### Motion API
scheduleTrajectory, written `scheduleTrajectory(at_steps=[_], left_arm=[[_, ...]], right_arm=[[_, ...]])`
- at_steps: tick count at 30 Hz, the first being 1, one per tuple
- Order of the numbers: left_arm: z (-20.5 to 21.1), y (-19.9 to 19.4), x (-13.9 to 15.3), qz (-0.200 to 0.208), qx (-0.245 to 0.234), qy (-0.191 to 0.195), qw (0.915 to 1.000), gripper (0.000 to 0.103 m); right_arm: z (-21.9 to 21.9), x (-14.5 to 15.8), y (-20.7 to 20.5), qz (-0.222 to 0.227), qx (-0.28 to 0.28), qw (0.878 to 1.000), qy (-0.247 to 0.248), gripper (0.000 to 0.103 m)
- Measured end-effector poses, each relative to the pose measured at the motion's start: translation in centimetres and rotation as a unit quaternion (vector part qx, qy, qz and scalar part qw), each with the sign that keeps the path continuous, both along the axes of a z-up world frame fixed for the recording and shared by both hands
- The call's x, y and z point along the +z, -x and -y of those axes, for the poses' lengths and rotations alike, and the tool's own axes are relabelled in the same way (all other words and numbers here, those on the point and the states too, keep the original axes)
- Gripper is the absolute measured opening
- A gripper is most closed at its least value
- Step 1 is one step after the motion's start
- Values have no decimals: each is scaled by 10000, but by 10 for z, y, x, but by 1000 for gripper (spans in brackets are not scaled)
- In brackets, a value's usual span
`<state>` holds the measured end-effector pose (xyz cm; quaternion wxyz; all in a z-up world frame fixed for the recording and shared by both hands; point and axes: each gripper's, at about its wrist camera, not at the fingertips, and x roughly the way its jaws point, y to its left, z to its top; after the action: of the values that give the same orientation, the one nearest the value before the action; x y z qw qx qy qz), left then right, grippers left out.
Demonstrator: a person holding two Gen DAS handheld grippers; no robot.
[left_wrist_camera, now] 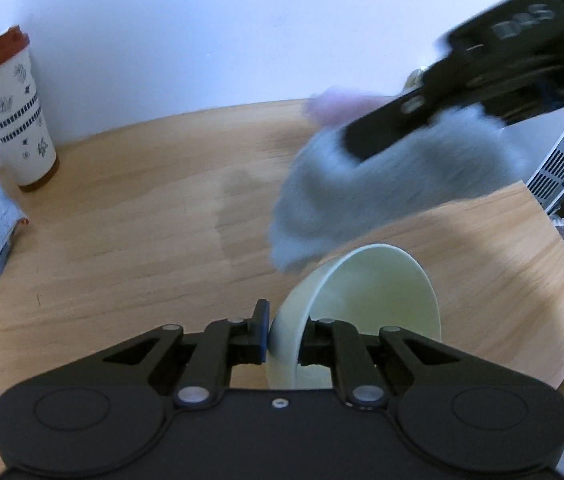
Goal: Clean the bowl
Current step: 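Lift the cloth out with the right tool while the left tool turns the bowl over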
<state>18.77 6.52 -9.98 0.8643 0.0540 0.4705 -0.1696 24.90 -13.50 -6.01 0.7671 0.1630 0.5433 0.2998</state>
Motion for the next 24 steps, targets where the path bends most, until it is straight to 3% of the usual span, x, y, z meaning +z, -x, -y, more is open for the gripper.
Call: scheduleTrajectory(at_steps=[6,15,19,24], left_arm=[[6,1,-3,167,-59,-290,9994,12],[10,7,-4,266,147,-154,9994,13],[11,6,-5,365,67,-191,9991,14],[12,7,-5,438,-1,-165,9989,14]], right_arm=[[-36,-14,-10,-227,775,9960,370,19],[-75,-18,-15,-301,1296,9885,713,20],[-83,-17,-15,-192,1434,9847,968,20],[-67,-24,-19,-330,1180,9878,959,20]])
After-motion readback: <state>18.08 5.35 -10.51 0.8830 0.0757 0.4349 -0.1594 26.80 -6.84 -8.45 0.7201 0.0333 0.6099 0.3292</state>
